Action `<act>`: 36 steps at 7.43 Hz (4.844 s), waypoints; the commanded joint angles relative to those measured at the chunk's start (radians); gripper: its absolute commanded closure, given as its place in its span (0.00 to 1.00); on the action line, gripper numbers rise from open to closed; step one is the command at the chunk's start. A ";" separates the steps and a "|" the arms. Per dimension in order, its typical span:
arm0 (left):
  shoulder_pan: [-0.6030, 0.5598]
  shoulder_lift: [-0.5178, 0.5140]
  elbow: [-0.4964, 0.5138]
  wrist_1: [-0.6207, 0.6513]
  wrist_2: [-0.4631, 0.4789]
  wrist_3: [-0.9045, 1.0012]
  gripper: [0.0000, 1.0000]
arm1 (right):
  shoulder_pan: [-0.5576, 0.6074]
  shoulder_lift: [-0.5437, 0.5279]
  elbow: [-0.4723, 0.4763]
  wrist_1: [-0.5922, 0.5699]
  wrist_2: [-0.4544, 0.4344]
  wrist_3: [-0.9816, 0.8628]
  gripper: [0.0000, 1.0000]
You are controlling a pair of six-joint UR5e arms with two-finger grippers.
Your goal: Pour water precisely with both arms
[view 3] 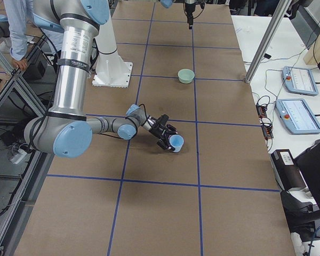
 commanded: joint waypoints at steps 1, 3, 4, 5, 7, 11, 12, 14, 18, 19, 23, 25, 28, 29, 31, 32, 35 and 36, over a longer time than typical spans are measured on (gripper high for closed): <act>0.000 0.000 0.000 0.000 0.000 0.000 0.00 | -0.011 -0.033 0.039 0.001 0.000 0.001 0.01; 0.000 0.000 0.000 0.000 0.000 0.000 0.00 | -0.031 -0.073 0.073 0.001 -0.003 0.003 0.01; 0.000 0.000 0.000 0.000 0.001 0.000 0.00 | -0.040 -0.074 0.081 0.015 -0.005 0.003 0.01; 0.000 0.000 0.000 0.000 0.000 0.000 0.00 | -0.057 -0.091 0.116 0.026 -0.006 0.004 0.01; 0.000 0.002 0.000 0.000 0.000 0.000 0.00 | -0.082 -0.186 0.223 0.027 -0.009 0.004 0.01; 0.003 -0.014 0.000 -0.001 0.001 -0.010 0.00 | -0.050 -0.257 0.409 0.015 0.050 -0.191 0.01; 0.017 -0.056 0.011 -0.003 0.000 -0.062 0.00 | 0.063 -0.246 0.412 0.015 0.163 -0.350 0.01; 0.110 -0.191 0.061 0.000 0.003 -0.212 0.00 | 0.247 -0.194 0.397 0.021 0.349 -0.518 0.01; 0.271 -0.377 0.338 -0.354 0.131 -0.505 0.00 | 0.571 -0.101 0.334 0.023 0.663 -0.794 0.01; 0.313 -0.382 0.409 -0.418 0.174 -0.523 0.00 | 0.680 -0.059 0.287 0.018 0.798 -0.903 0.01; 0.347 -0.388 0.505 -0.445 0.191 -0.517 0.00 | 1.000 0.011 0.097 -0.057 1.257 -1.262 0.01; 0.362 -0.394 0.526 -0.446 0.190 -0.492 0.03 | 1.105 0.053 0.059 -0.207 1.400 -1.449 0.01; 0.368 -0.414 0.574 -0.446 0.191 -0.462 0.37 | 1.147 0.055 0.058 -0.267 1.532 -1.493 0.01; 0.368 -0.420 0.581 -0.448 0.190 -0.460 0.76 | 1.147 0.055 0.056 -0.267 1.535 -1.494 0.01; 0.373 -0.420 0.584 -0.446 0.190 -0.382 1.00 | 1.147 0.055 0.056 -0.267 1.536 -1.493 0.01; 0.373 -0.422 0.586 -0.446 0.190 -0.380 1.00 | 1.147 0.055 0.056 -0.267 1.536 -1.493 0.01; 0.293 -0.463 0.569 -0.387 0.083 -0.382 1.00 | 1.152 0.050 0.056 -0.317 1.566 -1.494 0.01; 0.223 -0.457 0.536 -0.361 -0.003 -0.376 1.00 | 1.155 0.045 0.056 -0.342 1.586 -1.497 0.01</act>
